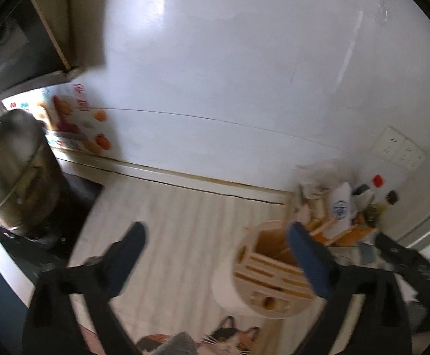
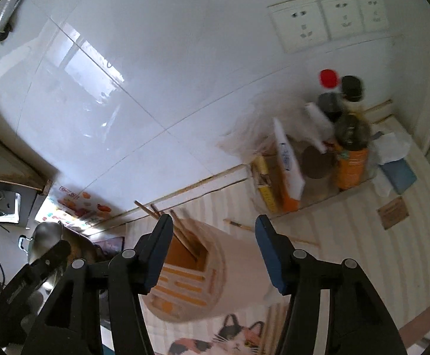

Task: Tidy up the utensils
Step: 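Open the left tool while the right tool opens, dropping chopsticks into the holder, then lower the left tool onto a chopstick and close while the right tool grasps another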

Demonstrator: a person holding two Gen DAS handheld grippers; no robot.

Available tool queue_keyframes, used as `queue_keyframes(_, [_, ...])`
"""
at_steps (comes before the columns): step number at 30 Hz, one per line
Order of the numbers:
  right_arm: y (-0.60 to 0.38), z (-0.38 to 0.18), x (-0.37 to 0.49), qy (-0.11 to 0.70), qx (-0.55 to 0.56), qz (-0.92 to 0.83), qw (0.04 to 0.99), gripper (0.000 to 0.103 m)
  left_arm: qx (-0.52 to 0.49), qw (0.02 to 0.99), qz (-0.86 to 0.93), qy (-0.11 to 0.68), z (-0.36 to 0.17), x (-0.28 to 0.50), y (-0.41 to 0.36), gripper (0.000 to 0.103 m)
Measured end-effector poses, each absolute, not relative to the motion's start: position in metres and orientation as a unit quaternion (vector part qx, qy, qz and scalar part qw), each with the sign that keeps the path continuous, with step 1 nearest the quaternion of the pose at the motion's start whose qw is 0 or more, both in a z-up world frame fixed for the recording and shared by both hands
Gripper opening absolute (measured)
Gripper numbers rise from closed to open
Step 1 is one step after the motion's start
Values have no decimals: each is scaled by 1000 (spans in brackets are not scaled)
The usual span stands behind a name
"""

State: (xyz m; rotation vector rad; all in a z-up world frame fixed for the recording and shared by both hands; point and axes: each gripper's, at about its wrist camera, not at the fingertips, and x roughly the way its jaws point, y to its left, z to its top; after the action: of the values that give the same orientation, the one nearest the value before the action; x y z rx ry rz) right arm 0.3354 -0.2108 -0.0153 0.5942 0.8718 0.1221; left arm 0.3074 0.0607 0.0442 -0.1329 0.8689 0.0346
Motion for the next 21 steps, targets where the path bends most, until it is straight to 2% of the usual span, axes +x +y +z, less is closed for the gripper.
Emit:
queue_keyframes(4, [-220, -26, 314, 416, 263, 43, 870, 77, -15, 896, 53, 440, 7, 297, 61, 103])
queue_keyframes(7, [-220, -52, 296, 434, 214, 11, 875, 77, 13, 885, 63, 462, -29, 285, 63, 103])
queue_keyframes(10, [-217, -101, 284, 502, 213, 11, 838, 77, 40, 861, 73, 501, -80, 268, 61, 103])
queue_keyframes(12, [-208, -144, 275, 552, 206, 12, 808, 68, 50, 844, 73, 528, -109, 262, 62, 103])
queue_keyframes(14, [-200, -178, 267, 592, 206, 16, 779, 52, 57, 819, 65, 568, -145, 253, 60, 103])
queue_keyframes(16, [-190, -215, 257, 628, 203, 19, 751, 49, 59, 800, 54, 595, -173, 246, 58, 103])
queue_keyframes(21, [-166, -256, 242, 664, 177, 29, 726, 37, 84, 774, 36, 627, -211, 230, 47, 102])
